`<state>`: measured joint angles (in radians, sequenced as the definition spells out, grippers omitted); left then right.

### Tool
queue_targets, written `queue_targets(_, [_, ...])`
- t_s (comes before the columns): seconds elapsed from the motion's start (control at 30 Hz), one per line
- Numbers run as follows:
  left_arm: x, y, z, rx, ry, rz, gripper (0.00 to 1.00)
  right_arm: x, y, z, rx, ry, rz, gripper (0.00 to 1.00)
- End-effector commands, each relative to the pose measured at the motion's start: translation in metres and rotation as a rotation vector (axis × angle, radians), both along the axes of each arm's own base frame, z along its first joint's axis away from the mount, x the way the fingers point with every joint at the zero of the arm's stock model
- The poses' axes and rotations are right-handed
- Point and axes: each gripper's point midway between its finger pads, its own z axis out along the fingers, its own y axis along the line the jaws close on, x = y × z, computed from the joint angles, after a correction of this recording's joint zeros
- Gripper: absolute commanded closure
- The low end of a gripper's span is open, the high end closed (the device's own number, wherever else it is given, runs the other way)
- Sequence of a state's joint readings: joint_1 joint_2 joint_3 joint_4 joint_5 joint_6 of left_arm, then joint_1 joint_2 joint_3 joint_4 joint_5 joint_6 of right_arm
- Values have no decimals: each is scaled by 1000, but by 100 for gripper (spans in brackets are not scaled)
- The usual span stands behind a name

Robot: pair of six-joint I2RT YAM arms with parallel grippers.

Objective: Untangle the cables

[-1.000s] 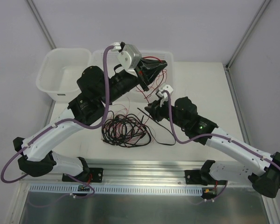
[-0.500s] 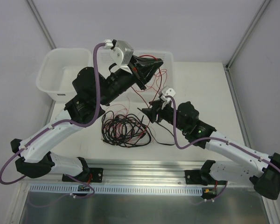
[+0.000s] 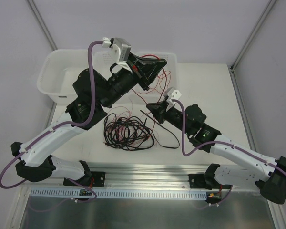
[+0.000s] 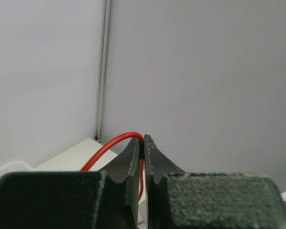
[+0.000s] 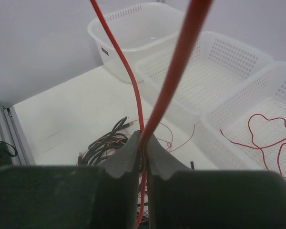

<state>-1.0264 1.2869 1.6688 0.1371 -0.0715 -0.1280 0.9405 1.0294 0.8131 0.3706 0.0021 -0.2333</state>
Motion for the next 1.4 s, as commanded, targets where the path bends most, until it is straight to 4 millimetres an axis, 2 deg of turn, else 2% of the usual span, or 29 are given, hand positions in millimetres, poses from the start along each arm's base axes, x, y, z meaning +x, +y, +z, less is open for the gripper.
queue_targets(0.0, [-12, 20, 37, -121, -27, -9, 100, -2, 6, 31, 63, -66, 27, 90])
queue_targets(0.07, [-12, 21, 36, -124, -26, -12, 100, -3, 6, 28, 55, -58, 30, 99])
queue_targets(0.2, [-15, 27, 37, -129, -32, -4, 97, -3, 4, 26, 45, -52, 25, 99])
queue_targets(0.27, [-11, 27, 31, -109, -38, 18, 83, -4, 2, 26, 32, -45, 19, 99])
queue_targets(0.3, [-11, 30, 30, -106, -40, 31, 67, -3, 0, 27, 27, -48, 13, 99])
queue_targets(0.33, [-6, 33, 26, -102, -34, 62, 63, -4, -1, 21, -4, -31, 14, 99])
queue_targets(0.4, [3, 36, 9, -63, -28, 115, 55, 2, -10, 25, -23, -34, -40, 99])
queue_targets(0.43, [7, 38, 2, -49, -22, 142, 44, 3, -14, 19, -53, -18, -55, 99])
queue_targets(0.47, [18, 40, -16, -13, -5, 198, 39, 7, -19, 24, -59, -18, -85, 99])
queue_targets(0.53, [25, 47, -30, 11, 11, 248, 29, 11, -27, 17, -105, 6, -113, 99])
queue_targets(0.6, [38, 56, -55, 48, 42, 307, 21, 23, -38, 24, -123, 18, -166, 99])
queue_targets(0.63, [44, 55, -75, 79, 69, 322, 16, 26, -43, 19, -152, 41, -179, 99])
queue_targets(0.7, [51, 65, -88, 87, 92, 349, 2, 39, -57, 20, -184, 80, -233, 99])
queue_targets(0.73, [54, 65, -106, 101, 124, 348, 1, 45, -61, 20, -191, 100, -251, 99])
queue_targets(0.77, [50, 68, -108, 98, 122, 325, 1, 56, -73, 20, -198, 121, -292, 99])
queue_targets(0.8, [48, 68, -113, 101, 128, 315, 1, 62, -78, 35, -183, 118, -313, 99])
queue_targets(0.83, [47, 67, -126, 117, 144, 302, 1, 69, -80, 23, -221, 160, -326, 99])
queue_targets(0.9, [36, 66, -128, 123, 131, 252, 1, 83, -91, 36, -213, 183, -362, 99])
queue_targets(0.93, [34, 64, -143, 140, 152, 235, 1, 93, -90, 33, -225, 205, -371, 99])
queue_targets(0.97, [28, 69, -144, 135, 152, 223, 1, 102, -95, 34, -227, 221, -397, 99])
queue_targets(1.0, [23, 66, -162, 166, 167, 194, 1, 106, -96, 48, -217, 216, -405, 99])
queue_targets(1.07, [17, 71, -180, 176, 204, 181, 1, 126, -100, 41, -226, 265, -445, 99])
queue_targets(1.1, [16, 70, -207, 205, 251, 178, 1, 133, -102, 44, -213, 274, -459, 99])
queue_targets(1.13, [14, 72, -219, 215, 274, 176, 1, 140, -101, 52, -187, 277, -464, 99])
queue_targets(1.17, [12, 76, -231, 221, 299, 179, 1, 153, -103, 46, -181, 303, -483, 99])
queue_targets(1.2, [11, 78, -261, 263, 342, 185, 1, 161, -101, 47, -148, 321, -490, 99])
queue_targets(1.23, [10, 81, -276, 262, 385, 197, 1, 169, -103, 56, -119, 317, -493, 99])
queue_targets(1.3, [7, 88, -319, 309, 469, 217, 1, 188, -97, 48, -97, 347, -506, 99])
queue_targets(1.37, [1, 91, -347, 326, 552, 218, 1, 207, -96, 46, -76, 355, -532, 99])
